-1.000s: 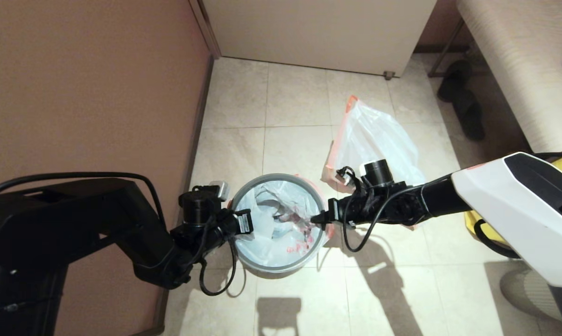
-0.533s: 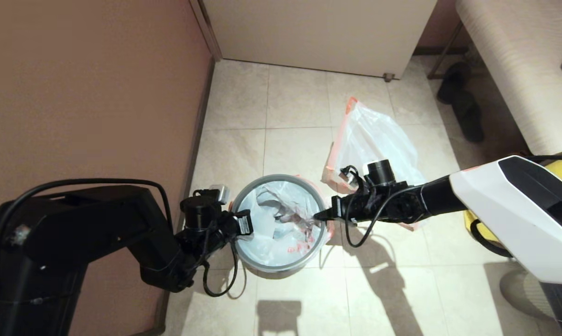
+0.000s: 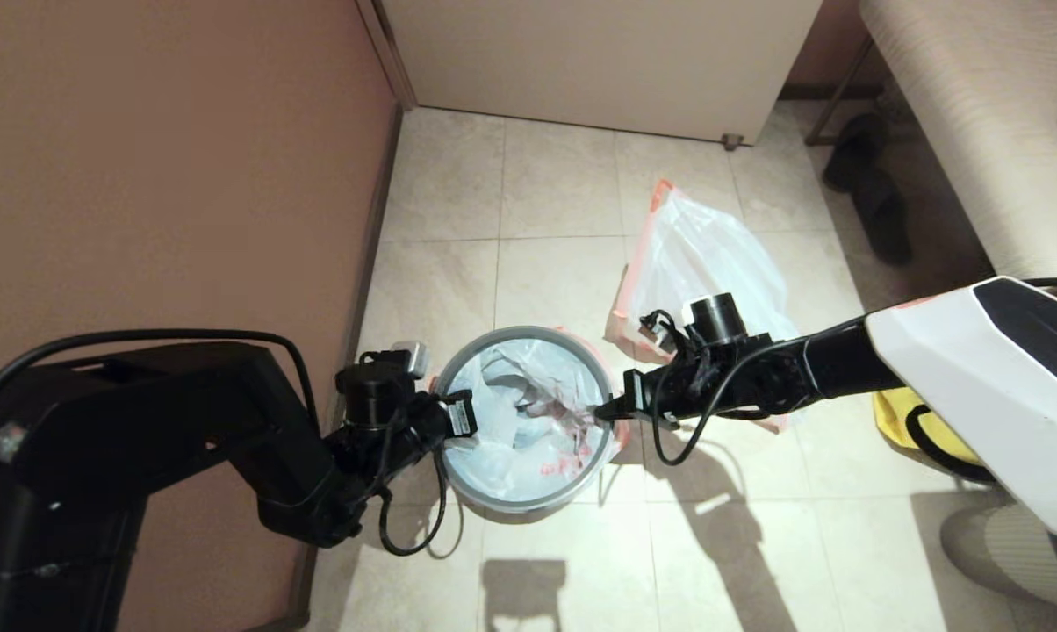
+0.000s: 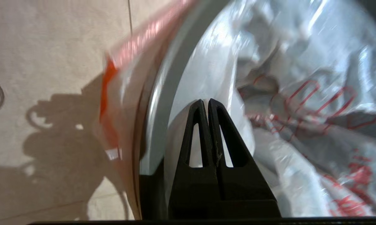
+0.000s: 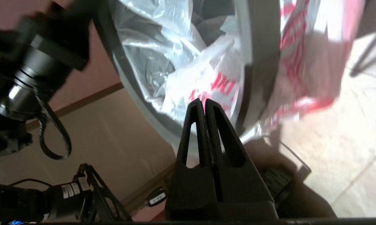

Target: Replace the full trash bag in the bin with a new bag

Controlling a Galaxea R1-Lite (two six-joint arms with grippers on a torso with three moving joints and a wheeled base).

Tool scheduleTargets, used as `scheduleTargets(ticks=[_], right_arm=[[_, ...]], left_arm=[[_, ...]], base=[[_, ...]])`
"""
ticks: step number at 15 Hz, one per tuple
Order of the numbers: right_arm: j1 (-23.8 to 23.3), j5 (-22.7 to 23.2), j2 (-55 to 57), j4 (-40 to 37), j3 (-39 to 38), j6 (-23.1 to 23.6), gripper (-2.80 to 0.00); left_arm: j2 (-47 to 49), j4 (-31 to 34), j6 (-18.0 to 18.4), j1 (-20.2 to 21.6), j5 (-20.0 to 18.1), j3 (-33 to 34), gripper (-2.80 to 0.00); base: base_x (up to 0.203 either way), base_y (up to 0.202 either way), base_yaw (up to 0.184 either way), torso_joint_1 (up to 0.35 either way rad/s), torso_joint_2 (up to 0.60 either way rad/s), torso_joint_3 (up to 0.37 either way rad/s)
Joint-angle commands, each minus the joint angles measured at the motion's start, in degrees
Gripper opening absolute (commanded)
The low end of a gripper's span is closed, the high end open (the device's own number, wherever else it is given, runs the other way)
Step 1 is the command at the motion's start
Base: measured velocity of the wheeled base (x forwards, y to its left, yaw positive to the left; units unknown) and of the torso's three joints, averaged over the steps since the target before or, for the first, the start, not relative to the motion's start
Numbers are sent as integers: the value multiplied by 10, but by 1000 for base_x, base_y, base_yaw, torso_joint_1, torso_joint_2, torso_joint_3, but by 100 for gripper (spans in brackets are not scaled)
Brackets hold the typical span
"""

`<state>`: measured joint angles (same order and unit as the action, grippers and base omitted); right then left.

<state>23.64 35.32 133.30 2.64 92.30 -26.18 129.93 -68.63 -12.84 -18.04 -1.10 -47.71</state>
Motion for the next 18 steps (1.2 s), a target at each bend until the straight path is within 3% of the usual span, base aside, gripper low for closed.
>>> scheduleTargets(ticks=[1,6,8,10,14,18], right_arm=[[8,-19,-64,-9,-45,-1,-280],[23,-172,-203,-9,-164,16,-280],[25,-258,-270,-12,-202,26,-280],[26,-334,-336,-13,-253,59,-280],[23,-424,-469,-30,-319,100,-280],[-15,-470,-581,-64,-371,110,-280]], left_arm=[[-46,-11,0,-4,3,7,-280],[-135,16,3,-7,24,-10,-280],[-183,22,15,-29,55,-6,-280],[-227,23,52,-54,109,0,-280],[-322,39,113,-92,218,14,-280],[-434,54,121,-92,234,86,-280]], base=[[0,0,0,0,0,0],[0,0,0,0,0,0],[0,0,0,0,0,0],[0,0,0,0,0,0],[0,0,0,0,0,0],[0,0,0,0,0,0]])
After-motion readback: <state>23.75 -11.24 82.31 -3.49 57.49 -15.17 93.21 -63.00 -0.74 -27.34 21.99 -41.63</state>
